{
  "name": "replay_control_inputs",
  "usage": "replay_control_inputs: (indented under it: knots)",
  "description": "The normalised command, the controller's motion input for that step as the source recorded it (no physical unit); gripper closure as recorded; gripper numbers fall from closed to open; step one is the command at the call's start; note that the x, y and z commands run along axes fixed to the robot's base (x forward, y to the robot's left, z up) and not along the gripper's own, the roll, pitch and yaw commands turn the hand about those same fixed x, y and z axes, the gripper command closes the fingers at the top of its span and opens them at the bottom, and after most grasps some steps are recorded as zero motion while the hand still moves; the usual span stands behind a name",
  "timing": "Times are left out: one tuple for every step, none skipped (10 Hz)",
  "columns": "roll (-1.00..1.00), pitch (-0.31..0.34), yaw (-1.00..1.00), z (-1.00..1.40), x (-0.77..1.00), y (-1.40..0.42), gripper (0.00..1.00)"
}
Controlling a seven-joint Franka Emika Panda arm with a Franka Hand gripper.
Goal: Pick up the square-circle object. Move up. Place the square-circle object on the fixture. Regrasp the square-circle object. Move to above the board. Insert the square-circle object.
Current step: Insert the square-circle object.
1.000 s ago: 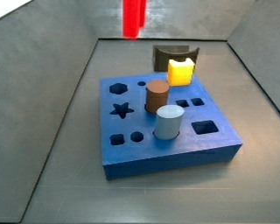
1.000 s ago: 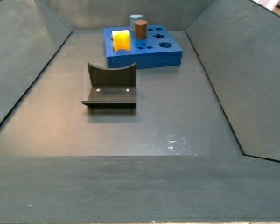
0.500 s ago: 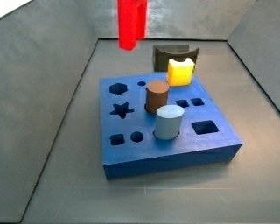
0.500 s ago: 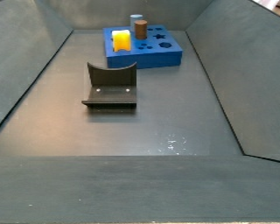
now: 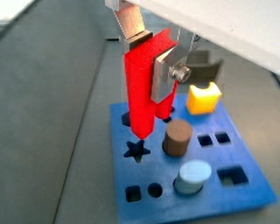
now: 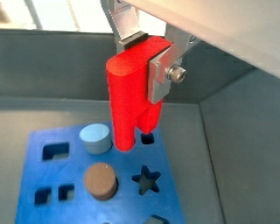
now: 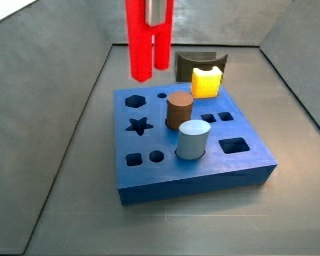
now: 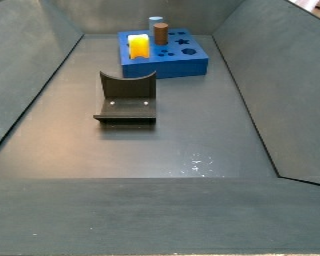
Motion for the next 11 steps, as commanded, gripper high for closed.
replay_control_inputs:
  knots:
    - [-0.06, 0.000, -0.98, -0.26, 0.00, -0.11, 1.00]
    - [-0.05, -0.004, -1.00, -0.31, 0.00, -0.07, 1.00]
    - [-0.06, -0.010, -1.00, -0.34, 0.00, -0.05, 1.00]
    - [-0.06, -0.004, -1.00, -0.34, 0.00, -0.05, 1.00]
    - [-0.02, -0.009, -0.33, -0.20, 0.16, -0.41, 1.00]
    - [-0.09, 0.006, -0.03, -0.27, 0.29, -0.18, 1.00]
    - [-0.26, -0.117, -0.59, -0.43, -0.19, -0.30, 1.00]
    - [-0.25, -0.130, -0.60, -0.44, -0.20, -0.29, 1.00]
    - [-0.23, -0.127, -0.59, -0.51, -0.22, -0.32, 1.00]
    - [0.00, -0.001, -0.36, -0.54, 0.00, -0.15, 1.00]
    - [0.07, 0.000, 0.00, -0.12, -0.02, 0.00, 1.00]
